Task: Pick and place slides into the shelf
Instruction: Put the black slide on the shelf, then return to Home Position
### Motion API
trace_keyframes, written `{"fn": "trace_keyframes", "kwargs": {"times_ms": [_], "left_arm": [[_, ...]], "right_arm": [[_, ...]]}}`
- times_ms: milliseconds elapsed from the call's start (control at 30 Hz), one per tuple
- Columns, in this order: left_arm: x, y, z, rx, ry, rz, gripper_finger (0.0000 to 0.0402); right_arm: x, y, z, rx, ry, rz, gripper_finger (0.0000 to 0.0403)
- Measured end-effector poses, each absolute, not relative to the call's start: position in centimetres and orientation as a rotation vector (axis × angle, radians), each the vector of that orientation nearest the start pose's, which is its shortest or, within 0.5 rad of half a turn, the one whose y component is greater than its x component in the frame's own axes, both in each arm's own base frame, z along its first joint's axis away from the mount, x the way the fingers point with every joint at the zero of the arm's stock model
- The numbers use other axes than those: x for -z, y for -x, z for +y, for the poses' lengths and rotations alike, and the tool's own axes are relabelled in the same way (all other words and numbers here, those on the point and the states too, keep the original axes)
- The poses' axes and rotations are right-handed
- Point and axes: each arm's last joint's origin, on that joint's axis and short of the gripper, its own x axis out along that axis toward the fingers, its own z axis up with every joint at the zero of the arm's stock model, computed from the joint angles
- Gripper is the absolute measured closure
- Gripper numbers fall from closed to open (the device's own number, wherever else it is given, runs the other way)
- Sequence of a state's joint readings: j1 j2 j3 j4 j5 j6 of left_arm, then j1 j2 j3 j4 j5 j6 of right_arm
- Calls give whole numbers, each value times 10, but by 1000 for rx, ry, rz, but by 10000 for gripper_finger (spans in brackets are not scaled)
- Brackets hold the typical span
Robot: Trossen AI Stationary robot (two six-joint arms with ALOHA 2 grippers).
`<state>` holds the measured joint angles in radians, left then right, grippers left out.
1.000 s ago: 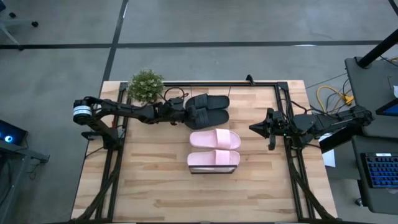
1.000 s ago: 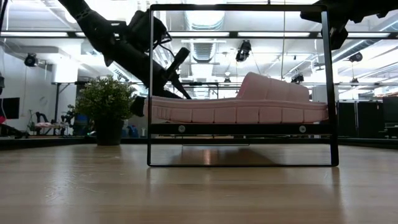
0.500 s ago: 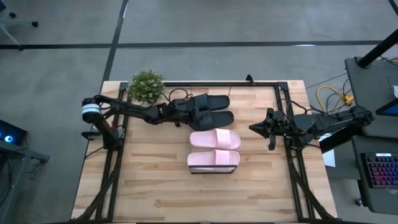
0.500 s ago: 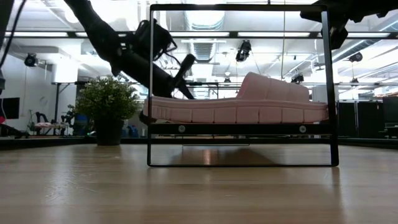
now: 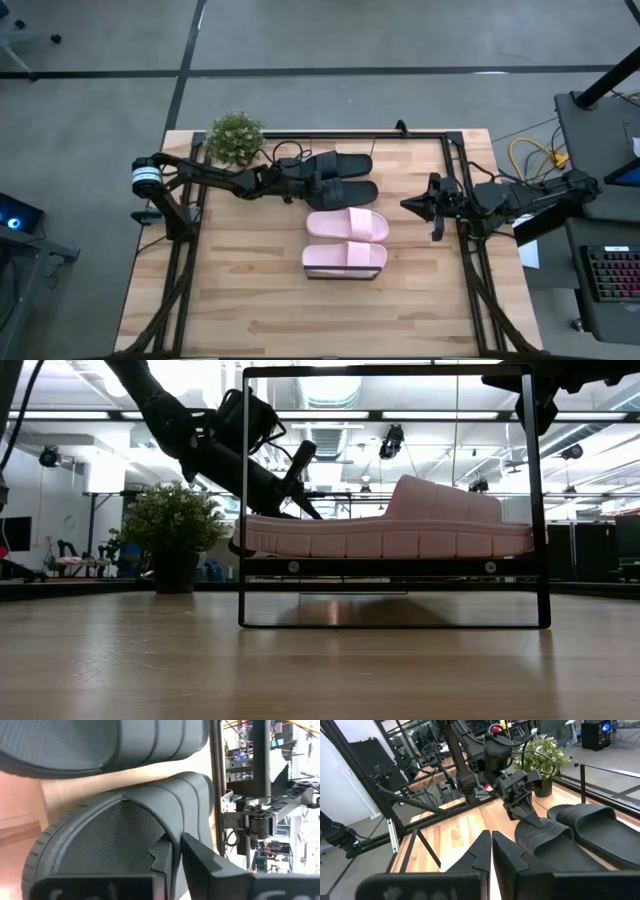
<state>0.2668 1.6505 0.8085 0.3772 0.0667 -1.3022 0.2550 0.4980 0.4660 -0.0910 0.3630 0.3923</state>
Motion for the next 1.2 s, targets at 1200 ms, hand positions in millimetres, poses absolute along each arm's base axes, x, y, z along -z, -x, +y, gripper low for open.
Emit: {"fn": "trace_keyframes", "kwargs": {"times_ms": [1200], "left_arm": [[-199, -301, 81, -475, 1147, 405, 249]], "right_arm": [[-270, -127, 23, 132, -352, 100, 394]]}}
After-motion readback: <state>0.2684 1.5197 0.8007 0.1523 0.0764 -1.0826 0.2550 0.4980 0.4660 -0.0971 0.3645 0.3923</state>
